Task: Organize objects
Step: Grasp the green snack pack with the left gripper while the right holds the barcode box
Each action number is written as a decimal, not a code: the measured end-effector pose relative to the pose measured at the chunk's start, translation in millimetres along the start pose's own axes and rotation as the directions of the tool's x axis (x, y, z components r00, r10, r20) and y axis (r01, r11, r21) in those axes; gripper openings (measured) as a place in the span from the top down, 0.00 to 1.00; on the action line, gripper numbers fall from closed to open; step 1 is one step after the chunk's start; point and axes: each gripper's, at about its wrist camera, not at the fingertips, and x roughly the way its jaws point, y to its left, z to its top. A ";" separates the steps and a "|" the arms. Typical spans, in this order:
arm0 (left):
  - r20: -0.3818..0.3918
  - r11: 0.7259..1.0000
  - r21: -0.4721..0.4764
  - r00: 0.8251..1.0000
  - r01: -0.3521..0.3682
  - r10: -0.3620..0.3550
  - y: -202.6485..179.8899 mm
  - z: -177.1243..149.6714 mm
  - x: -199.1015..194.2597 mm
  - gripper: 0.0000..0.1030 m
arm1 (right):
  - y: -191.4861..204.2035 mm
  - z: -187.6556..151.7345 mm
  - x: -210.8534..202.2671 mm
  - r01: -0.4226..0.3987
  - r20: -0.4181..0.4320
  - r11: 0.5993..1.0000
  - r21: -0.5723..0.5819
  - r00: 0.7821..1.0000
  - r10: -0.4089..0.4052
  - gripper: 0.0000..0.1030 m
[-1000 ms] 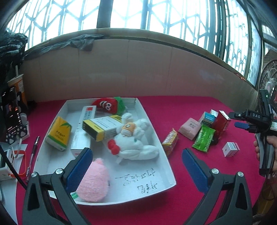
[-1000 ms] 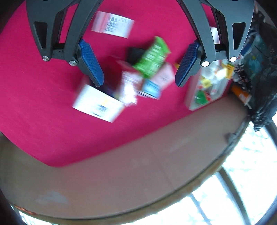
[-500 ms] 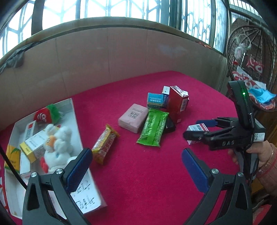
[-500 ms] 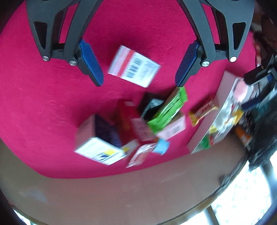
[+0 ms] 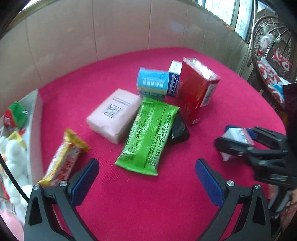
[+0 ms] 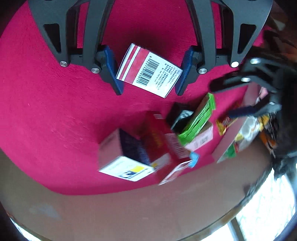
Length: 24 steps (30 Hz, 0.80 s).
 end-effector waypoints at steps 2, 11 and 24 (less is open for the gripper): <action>-0.034 1.000 -0.005 0.999 -0.010 0.010 1.5 0.7 11.4 0.00 | -4.0 0.8 -0.8 -0.016 0.005 1.000 0.018 1.000 0.016 0.44; -0.031 0.999 0.031 0.999 -0.023 0.024 2.8 12.1 22.0 0.02 | -7.5 1.0 2.0 -0.055 0.012 0.997 0.046 0.998 0.055 0.44; 0.073 1.000 -0.012 0.997 0.015 -0.014 5.7 -1.4 -3.4 0.67 | -5.5 -2.3 1.2 -0.028 0.009 0.999 0.026 1.000 0.028 0.44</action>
